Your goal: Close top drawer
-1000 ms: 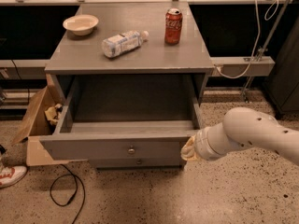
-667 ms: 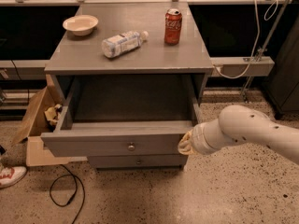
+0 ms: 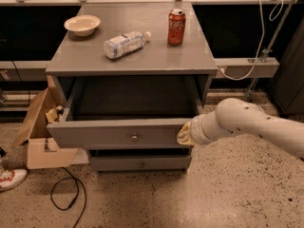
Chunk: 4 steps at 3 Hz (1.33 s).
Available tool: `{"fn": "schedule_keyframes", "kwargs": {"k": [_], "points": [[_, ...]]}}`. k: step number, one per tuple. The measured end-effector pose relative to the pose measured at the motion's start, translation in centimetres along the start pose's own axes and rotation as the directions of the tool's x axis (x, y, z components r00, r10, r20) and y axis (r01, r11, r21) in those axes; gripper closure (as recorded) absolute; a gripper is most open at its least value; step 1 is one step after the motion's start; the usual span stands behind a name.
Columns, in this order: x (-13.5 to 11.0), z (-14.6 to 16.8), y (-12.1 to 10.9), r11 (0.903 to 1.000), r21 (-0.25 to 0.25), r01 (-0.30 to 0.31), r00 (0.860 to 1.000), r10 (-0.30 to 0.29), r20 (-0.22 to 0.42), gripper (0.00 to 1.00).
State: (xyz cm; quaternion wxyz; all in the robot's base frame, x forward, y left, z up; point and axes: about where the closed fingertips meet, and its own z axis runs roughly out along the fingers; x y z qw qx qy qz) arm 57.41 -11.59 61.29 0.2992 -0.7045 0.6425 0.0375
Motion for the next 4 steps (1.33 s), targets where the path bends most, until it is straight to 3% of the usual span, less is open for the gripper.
{"fn": "schedule_keyframes", "kwargs": {"k": [1, 3, 4], "points": [[-0.1, 0.6, -1.1, 1.0000, 0.005, -0.001, 1.000, 0.001, 0.013, 1.00], [-0.4, 4.2, -6.4, 0.9990, 0.023, -0.037, 0.997, 0.035, 0.076, 1.00], [-0.4, 4.2, -6.4, 0.9990, 0.023, -0.038, 0.996, 0.036, 0.079, 1.00]]}}
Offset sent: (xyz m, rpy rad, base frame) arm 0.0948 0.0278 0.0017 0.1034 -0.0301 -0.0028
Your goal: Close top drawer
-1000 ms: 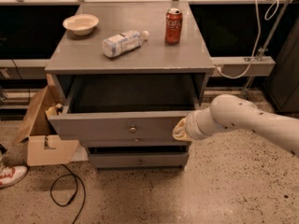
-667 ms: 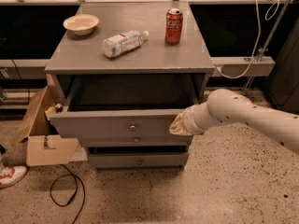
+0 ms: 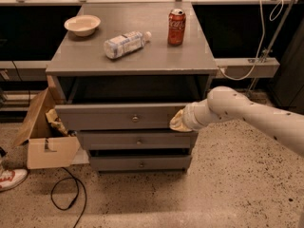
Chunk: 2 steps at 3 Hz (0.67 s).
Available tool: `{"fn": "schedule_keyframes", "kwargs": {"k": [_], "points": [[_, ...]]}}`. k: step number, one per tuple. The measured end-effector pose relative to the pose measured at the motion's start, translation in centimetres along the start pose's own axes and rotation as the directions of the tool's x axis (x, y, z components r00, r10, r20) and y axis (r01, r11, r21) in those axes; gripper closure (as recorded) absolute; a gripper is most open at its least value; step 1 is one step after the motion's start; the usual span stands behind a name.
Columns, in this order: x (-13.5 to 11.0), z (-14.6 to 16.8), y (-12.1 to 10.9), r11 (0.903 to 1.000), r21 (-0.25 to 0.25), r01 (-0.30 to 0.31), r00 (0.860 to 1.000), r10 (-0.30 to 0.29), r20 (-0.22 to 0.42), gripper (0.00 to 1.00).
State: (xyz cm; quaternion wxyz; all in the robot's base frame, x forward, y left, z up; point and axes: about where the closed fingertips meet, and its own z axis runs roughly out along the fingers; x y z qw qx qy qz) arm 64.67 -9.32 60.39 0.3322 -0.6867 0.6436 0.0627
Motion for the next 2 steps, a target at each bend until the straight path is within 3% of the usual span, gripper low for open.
{"fn": "schedule_keyframes", "kwargs": {"k": [1, 2], "points": [[0.5, -1.1, -1.4, 0.9965, 0.063, -0.055, 0.998, 0.052, 0.043, 1.00], [1.0, -2.5, -3.4, 0.9832, 0.118, -0.139, 0.988, 0.130, 0.079, 1.00]]}}
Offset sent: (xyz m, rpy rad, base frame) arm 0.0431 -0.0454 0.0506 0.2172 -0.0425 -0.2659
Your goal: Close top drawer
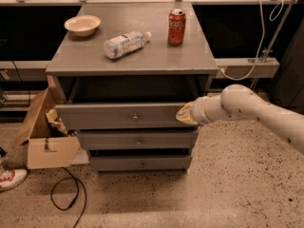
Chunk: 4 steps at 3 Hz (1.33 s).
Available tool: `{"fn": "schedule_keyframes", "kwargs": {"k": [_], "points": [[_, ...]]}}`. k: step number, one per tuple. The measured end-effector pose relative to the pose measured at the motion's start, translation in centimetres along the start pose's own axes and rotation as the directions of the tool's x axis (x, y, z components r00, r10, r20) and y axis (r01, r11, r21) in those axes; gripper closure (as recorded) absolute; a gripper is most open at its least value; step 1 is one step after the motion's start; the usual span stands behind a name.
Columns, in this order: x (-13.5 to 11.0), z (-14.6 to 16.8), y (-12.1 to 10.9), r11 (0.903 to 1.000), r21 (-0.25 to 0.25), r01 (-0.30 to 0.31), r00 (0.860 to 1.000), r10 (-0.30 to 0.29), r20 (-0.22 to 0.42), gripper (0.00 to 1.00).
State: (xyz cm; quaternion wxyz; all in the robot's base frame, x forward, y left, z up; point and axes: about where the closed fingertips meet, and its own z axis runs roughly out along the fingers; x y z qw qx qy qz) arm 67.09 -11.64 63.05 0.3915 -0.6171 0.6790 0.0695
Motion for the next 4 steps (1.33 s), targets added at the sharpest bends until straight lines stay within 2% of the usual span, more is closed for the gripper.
{"fn": "schedule_keyframes", "kwargs": {"k": [1, 2, 3, 4], "points": [[0.2, -0.3, -1.7, 0.9962, 0.015, -0.085, 0.996, 0.085, 0.002, 1.00], [0.3, 0.4, -3.2, 0.9898, 0.015, -0.141, 0.990, 0.141, 0.003, 1.00], [0.4, 1.2, -4.5, 0.9860, 0.014, -0.166, 0.986, 0.166, 0.008, 1.00], [0.3, 1.1, -4.3, 0.9860, 0.015, -0.166, 0.986, 0.166, 0.008, 1.00]]}}
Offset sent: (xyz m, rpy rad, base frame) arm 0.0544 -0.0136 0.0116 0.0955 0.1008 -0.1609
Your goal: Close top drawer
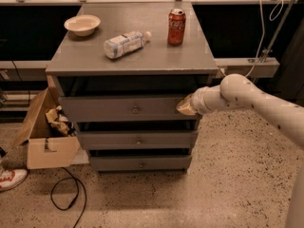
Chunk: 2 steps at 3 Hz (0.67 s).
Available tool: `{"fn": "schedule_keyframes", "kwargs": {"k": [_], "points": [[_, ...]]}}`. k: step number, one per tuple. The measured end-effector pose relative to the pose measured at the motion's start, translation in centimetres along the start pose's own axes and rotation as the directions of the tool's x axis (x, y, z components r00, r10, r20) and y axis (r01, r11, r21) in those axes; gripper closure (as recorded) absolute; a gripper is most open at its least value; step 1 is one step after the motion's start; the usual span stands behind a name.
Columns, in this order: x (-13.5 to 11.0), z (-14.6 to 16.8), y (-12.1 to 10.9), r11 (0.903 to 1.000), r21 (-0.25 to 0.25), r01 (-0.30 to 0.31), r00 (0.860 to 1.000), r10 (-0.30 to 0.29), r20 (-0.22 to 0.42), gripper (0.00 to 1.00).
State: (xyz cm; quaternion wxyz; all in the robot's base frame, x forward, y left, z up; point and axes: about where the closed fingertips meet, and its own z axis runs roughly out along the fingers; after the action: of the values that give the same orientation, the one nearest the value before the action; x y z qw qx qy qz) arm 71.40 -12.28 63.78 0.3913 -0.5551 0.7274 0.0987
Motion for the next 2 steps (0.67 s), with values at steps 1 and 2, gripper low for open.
{"fn": "schedule_keyframes", "kwargs": {"k": [1, 2], "points": [[0.0, -2.6, 0.6, 0.9989, 0.044, -0.017, 1.000, 0.016, 0.015, 1.00], [-0.1, -6.0, 1.7, 0.9942, 0.103, -0.032, 0.999, 0.028, 0.041, 1.00]]}}
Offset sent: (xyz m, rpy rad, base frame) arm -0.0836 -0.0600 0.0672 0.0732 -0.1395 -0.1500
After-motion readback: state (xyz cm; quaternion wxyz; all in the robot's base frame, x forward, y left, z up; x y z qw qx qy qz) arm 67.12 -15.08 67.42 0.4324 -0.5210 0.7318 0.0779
